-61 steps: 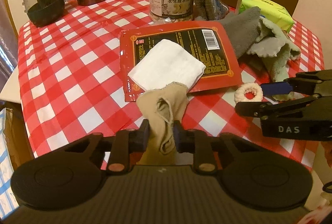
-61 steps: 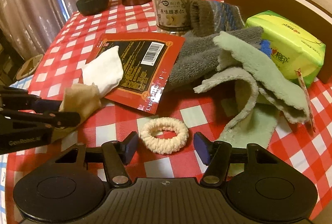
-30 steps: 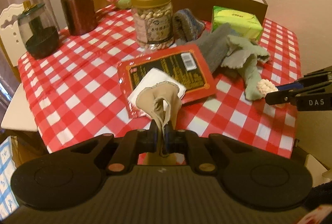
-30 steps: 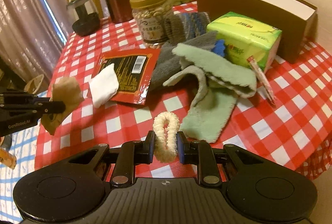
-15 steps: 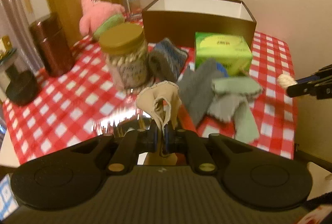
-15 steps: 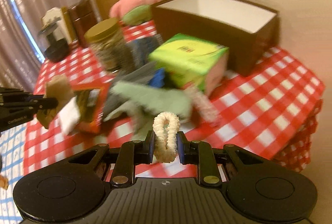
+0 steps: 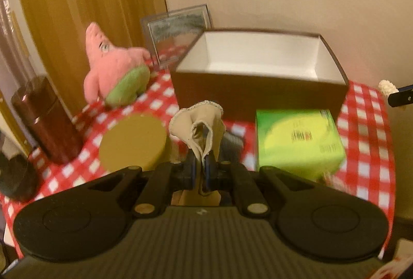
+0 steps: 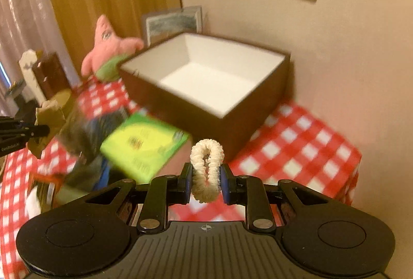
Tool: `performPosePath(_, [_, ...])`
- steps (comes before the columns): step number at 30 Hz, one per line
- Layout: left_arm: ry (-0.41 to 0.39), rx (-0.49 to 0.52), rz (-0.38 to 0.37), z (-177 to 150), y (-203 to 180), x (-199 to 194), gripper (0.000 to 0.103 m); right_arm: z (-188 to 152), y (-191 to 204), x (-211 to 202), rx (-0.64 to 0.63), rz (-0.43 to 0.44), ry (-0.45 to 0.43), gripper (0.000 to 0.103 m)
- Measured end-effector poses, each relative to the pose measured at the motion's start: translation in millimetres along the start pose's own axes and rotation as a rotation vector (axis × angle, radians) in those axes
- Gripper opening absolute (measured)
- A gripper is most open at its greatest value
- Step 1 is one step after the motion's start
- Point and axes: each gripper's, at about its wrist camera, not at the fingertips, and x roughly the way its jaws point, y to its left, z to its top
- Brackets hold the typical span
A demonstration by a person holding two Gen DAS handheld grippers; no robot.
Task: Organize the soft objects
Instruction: 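Carry the hair tie and sock with both grippers over the brown box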
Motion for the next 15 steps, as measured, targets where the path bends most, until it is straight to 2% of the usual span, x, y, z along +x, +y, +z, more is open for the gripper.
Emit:
performPosePath(9, [-0.049,0.008,-0.006,83,-16,67,0.007,71,-20,39,-0.025,0.045,-0.081,0.023])
performPosePath(15, [-0.048,0.016,-0.029,121,-30,112,0.007,99,-26,80,-0.053,0.102,-0.092,0.023])
